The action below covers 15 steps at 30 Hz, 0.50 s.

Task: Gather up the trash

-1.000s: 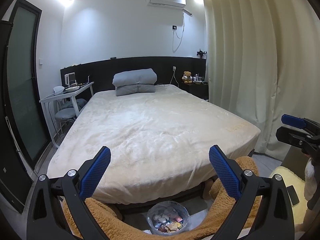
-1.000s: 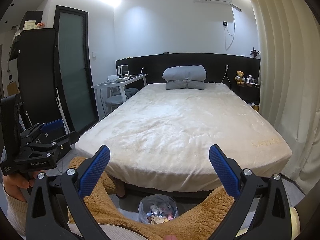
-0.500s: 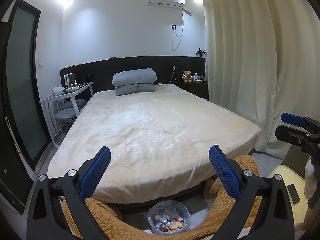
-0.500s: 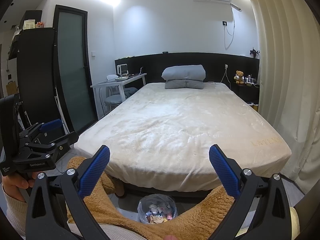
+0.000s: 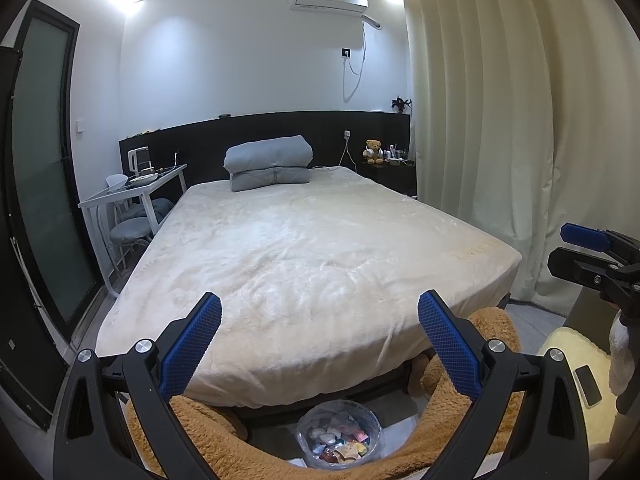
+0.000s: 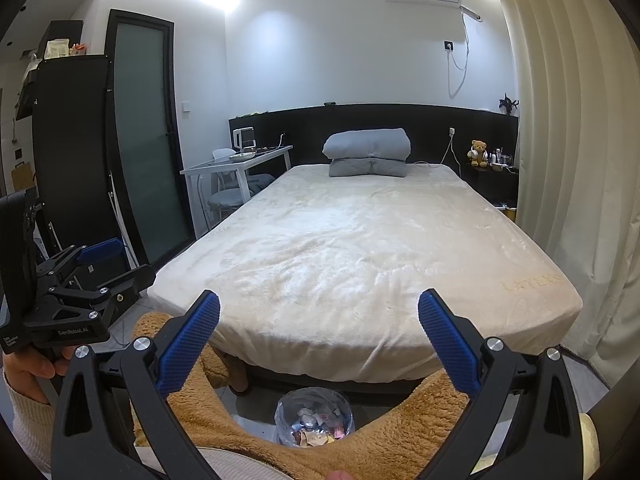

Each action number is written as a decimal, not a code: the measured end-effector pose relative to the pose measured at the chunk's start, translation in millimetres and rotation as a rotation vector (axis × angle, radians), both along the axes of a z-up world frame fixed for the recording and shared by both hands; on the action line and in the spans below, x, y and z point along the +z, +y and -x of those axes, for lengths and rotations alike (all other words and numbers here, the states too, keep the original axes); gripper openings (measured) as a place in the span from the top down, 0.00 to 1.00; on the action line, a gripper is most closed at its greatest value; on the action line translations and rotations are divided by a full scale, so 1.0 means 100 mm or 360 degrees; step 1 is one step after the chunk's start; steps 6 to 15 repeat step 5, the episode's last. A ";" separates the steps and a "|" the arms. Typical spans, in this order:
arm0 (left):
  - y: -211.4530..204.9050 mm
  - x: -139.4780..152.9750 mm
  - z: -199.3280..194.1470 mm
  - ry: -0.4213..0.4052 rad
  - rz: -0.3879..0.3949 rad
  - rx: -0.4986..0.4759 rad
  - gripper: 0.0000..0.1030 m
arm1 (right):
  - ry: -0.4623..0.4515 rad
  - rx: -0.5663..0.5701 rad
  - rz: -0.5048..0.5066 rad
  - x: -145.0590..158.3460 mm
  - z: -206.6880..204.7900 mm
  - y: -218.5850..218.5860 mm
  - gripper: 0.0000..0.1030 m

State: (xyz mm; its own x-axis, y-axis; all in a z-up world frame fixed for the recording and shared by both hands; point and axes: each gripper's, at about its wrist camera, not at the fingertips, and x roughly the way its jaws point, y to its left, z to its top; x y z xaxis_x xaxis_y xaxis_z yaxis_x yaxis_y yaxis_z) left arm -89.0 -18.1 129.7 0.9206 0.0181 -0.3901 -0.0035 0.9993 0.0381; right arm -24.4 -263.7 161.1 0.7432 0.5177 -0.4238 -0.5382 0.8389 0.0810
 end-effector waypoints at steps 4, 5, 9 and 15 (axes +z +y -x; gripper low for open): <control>0.02 0.01 0.00 0.0003 -0.0001 -0.0005 0.06 | 0.0001 -0.0001 0.0006 -0.03 -0.01 -0.01 0.05; 0.01 0.01 0.00 0.0001 -0.0006 -0.0002 0.06 | -0.0004 -0.0003 0.0009 -0.03 -0.01 -0.01 0.05; 0.01 0.01 0.00 0.0001 -0.0006 -0.0002 0.06 | -0.0004 -0.0003 0.0009 -0.03 -0.01 -0.01 0.05; 0.01 0.01 0.00 0.0001 -0.0006 -0.0002 0.06 | -0.0004 -0.0003 0.0009 -0.03 -0.01 -0.01 0.05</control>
